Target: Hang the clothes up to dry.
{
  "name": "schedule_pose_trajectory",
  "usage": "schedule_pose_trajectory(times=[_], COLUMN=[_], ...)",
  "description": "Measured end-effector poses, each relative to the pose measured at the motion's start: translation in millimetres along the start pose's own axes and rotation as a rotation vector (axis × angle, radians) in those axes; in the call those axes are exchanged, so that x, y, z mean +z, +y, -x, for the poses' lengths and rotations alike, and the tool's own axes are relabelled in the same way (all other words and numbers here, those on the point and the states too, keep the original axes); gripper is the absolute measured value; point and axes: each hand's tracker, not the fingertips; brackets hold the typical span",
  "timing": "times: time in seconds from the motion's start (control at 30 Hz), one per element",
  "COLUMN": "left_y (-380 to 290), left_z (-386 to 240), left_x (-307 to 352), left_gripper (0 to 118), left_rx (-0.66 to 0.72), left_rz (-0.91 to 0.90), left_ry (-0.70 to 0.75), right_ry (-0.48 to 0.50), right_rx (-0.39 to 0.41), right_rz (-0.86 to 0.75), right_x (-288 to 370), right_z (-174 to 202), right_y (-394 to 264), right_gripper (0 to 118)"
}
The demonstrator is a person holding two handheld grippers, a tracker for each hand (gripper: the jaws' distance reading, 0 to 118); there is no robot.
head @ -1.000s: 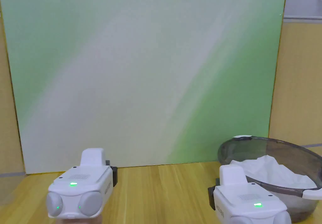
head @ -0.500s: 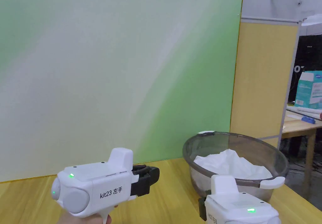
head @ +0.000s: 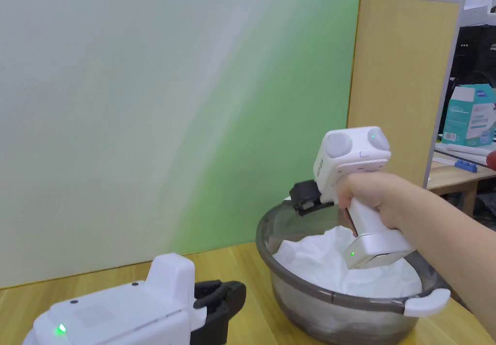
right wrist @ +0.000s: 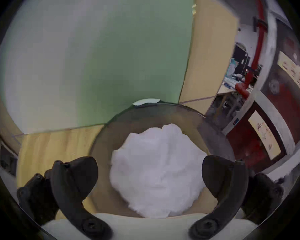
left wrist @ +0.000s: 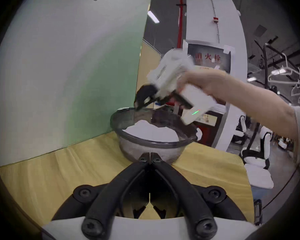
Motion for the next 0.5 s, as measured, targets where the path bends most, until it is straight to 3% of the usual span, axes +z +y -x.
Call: schedule_pose_trajectory(times=[0.03,0.17,0.23,0.33,0.37,0.4,0.47,0.5], left_y=[-1,-4,-8,-17,-19,-20,-21,-21], left_z=[3,14,22,40,43,47,50,51], left_x=[-6,-26,-34,-45,-47,-48,-47,-46], left_gripper=[0,0,0,0,0,0,0,0], left_rx=[0.029,-0.029,-0.028,0.034,0.044,0.027,0.034,0.050], left_rz=[-0.019,0.008,-0.002,0.005,0.012,0.016,0.014,0.006], left_ry=[0.000,0.023,0.032,0.027,0.036,0.059,0.063,0.061], right_ry=[-0.010,0.133,0.097,0.064,0.095,0.134,0.189,0.175], right_rx=[0.002,-0.029,0.018,0.006,0.023,-0.028,-0.057,-0.020], right_rz=[0.058,0.236,0.236,0.334,0.359,0.313,0.298,0.291], right_x=[-29,-121,-155,-196,-204,-202,-204,-199], right_z=[0,2,9,16,13,5,-3,-4], right_y=[10,20,17,-5,-11,-16,-20,-20], right_gripper=[117,114,113,113,114,116,115,113])
